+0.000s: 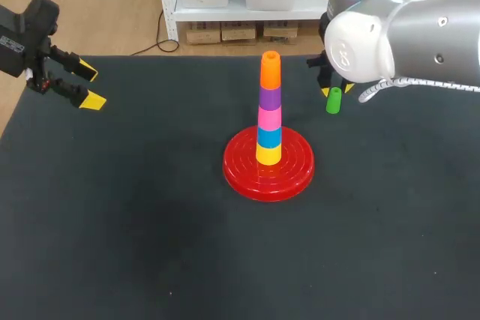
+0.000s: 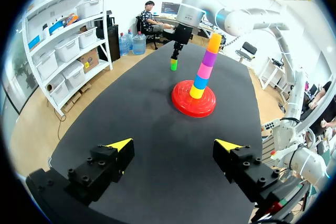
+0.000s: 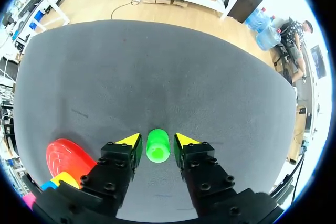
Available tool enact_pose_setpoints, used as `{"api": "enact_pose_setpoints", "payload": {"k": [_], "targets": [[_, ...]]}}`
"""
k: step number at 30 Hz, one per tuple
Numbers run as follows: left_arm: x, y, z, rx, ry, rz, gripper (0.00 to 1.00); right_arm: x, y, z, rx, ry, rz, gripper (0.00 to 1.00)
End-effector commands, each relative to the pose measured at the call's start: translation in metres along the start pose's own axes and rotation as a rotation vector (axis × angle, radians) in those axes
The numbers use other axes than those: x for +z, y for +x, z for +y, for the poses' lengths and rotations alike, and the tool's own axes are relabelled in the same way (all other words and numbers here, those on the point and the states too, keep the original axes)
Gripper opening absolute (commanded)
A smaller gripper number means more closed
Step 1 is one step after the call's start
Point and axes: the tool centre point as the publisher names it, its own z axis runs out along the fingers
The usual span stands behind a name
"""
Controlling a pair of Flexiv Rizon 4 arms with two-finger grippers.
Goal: Pick up and stack the cylinders on the red base in this order: pink,purple,orange,green
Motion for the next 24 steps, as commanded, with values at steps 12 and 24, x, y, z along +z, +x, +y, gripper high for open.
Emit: {"api": "enact_pose_setpoints", "payload": {"k": [12, 24], "targets": [[0.0, 0.001, 0.0, 0.001, -0.002, -0.002, 1.0, 0.002, 0.001, -0.001, 0.006, 0.002, 0.0, 0.05], [0.0, 0.001, 0.0, 0.001, -0.002, -0.002, 1.0, -0.048, -0.008, -0.004, 0.004, 0.019, 0.02, 0.0]]}}
